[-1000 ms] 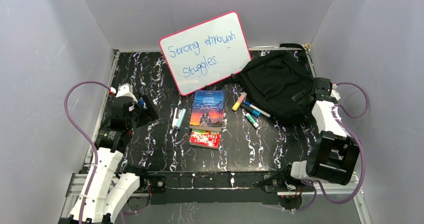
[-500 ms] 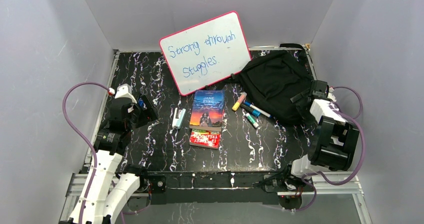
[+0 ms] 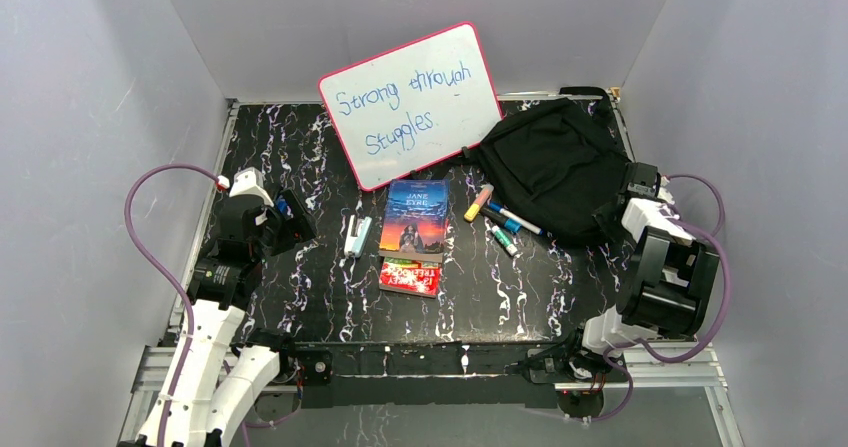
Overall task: Pack the student bag
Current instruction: Pick up the student bag at the center of the board.
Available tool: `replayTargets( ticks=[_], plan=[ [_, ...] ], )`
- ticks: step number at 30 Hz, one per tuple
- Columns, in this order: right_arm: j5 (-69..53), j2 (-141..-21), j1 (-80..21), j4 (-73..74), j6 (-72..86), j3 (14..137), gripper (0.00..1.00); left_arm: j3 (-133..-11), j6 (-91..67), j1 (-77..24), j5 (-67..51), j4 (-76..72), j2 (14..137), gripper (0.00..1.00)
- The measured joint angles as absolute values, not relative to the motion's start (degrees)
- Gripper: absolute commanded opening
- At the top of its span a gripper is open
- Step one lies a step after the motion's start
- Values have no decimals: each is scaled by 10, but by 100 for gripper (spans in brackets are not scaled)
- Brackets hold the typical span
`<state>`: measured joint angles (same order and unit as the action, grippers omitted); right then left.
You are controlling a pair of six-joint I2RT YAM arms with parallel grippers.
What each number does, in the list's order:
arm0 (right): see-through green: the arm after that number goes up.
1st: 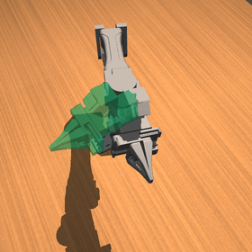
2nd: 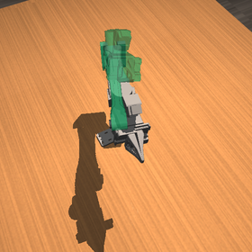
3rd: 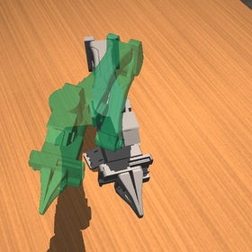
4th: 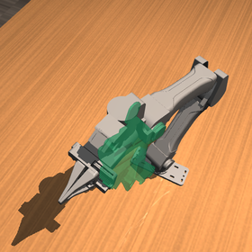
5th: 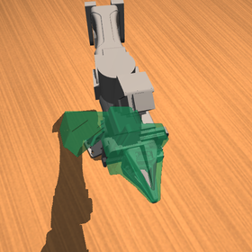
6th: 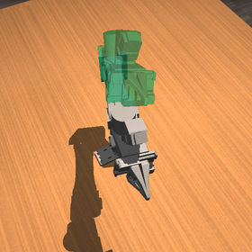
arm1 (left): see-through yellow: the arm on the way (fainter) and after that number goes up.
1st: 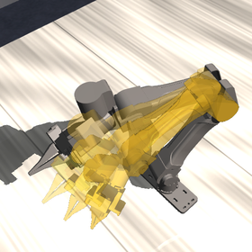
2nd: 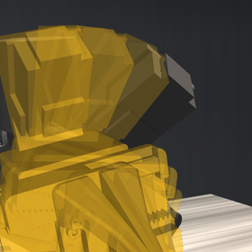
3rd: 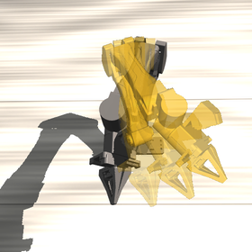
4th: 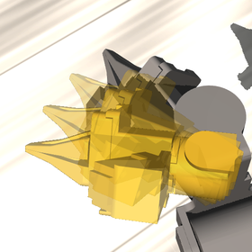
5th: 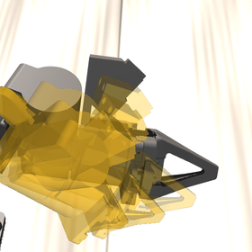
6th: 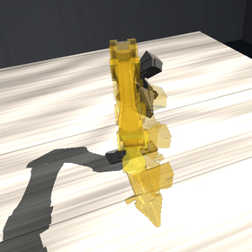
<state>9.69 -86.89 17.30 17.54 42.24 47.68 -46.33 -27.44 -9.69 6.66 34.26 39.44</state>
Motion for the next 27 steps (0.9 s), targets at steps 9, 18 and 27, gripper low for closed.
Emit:
replayTargets(
  ticks=[9, 18, 27],
  plan=[
    [85, -801, 172, 209, 392, 523, 0, -463, -274, -96, 66, 342, 401, 85],
    [33, -728, 172, 220, 366, 674, 0, -463, -274, -95, 66, 341, 408, 85],
    [-39, -737, 172, 244, 346, 807, 0, -463, -272, -95, 64, 335, 408, 85]
  ],
)
